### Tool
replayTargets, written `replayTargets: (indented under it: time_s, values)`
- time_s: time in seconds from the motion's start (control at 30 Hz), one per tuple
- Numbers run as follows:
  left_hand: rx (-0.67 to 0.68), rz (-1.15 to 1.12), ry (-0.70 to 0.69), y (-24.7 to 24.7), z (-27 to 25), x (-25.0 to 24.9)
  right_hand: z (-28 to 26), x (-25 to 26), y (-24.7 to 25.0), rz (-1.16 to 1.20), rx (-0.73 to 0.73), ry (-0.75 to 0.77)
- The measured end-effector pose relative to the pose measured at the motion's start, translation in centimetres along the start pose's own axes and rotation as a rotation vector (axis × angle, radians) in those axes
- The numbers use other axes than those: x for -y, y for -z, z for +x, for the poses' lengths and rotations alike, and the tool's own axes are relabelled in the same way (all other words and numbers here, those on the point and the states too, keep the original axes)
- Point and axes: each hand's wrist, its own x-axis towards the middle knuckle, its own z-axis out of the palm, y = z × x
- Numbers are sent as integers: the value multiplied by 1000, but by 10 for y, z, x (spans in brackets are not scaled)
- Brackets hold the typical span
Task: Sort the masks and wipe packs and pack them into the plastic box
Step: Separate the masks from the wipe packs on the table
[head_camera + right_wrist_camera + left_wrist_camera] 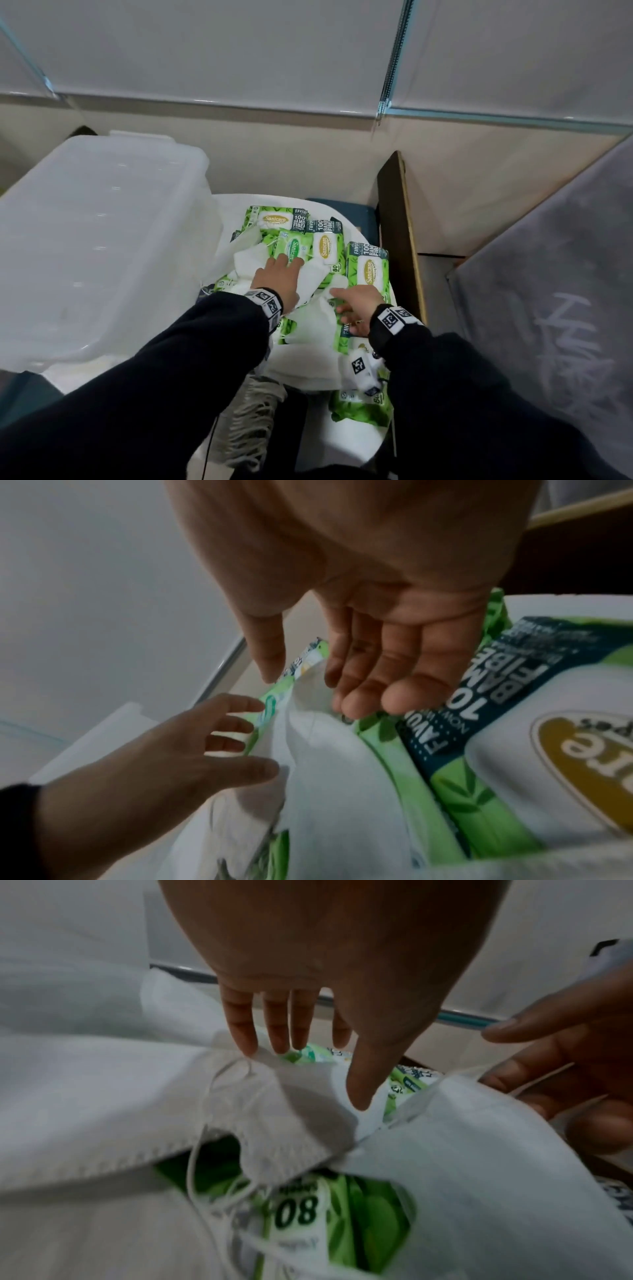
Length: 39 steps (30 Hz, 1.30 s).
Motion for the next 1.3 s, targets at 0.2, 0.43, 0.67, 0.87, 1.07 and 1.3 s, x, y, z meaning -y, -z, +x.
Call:
replayTargets:
  time_s: [0.2,0.43,0.67,0.87,1.07,1.3]
  values:
    - [-65,-242,111,-10,-4,2,10,-16,-5,-151,57,-17]
    - [-328,-578,225,34,-20,25,15,3,2,103,-89,81]
    - [-544,-886,182,62,-55,13,-15,9,-9,112,-62,65]
    - [-387,-735,-48,43,-74,-12,-64,24,-33,615,451,30]
    - [24,-925,-49,55,-67,10,-52,18,-64,521,137,124]
    - [-339,-683,436,69,-5,104,-53,0,-57,661,-49,56]
